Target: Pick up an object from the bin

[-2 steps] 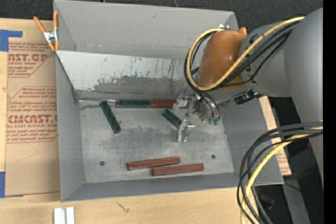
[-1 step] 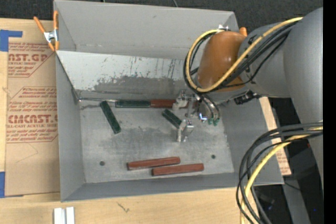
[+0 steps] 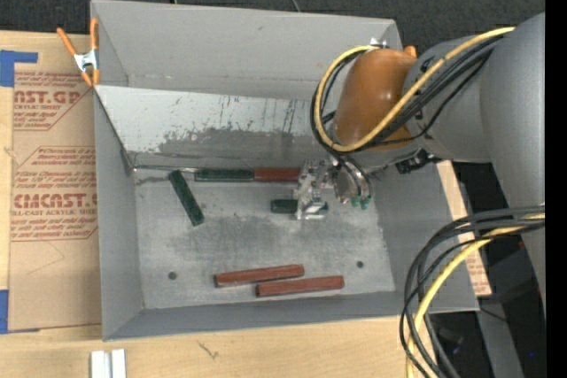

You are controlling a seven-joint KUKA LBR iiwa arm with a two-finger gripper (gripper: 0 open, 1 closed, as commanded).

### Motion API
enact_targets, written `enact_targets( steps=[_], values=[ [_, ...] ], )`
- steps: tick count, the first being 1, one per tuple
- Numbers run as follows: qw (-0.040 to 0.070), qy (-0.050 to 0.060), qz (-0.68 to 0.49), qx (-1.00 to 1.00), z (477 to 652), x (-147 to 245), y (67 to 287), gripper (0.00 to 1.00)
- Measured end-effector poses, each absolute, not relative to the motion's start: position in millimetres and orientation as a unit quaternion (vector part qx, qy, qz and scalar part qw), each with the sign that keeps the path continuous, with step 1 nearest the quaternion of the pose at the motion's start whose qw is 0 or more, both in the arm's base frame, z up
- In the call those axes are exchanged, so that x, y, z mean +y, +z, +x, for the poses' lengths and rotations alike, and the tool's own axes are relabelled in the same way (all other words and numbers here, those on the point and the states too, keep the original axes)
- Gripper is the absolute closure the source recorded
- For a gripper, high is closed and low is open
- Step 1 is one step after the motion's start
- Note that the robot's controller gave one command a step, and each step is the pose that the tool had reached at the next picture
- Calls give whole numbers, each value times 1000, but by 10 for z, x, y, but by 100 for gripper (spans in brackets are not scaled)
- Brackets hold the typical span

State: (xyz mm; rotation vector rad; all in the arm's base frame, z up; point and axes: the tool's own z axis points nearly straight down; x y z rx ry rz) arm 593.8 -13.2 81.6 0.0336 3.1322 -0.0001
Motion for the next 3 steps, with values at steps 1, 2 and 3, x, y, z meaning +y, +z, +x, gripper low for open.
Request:
enact_targets(
  steps=[1,2,3],
  values=[
    [5,0,11,1000,5938,-132,816,100],
    [3,0,11,1000,5930,-131,833,100],
    [0,0,11,1000,5924,-129,899,100]
  ],
)
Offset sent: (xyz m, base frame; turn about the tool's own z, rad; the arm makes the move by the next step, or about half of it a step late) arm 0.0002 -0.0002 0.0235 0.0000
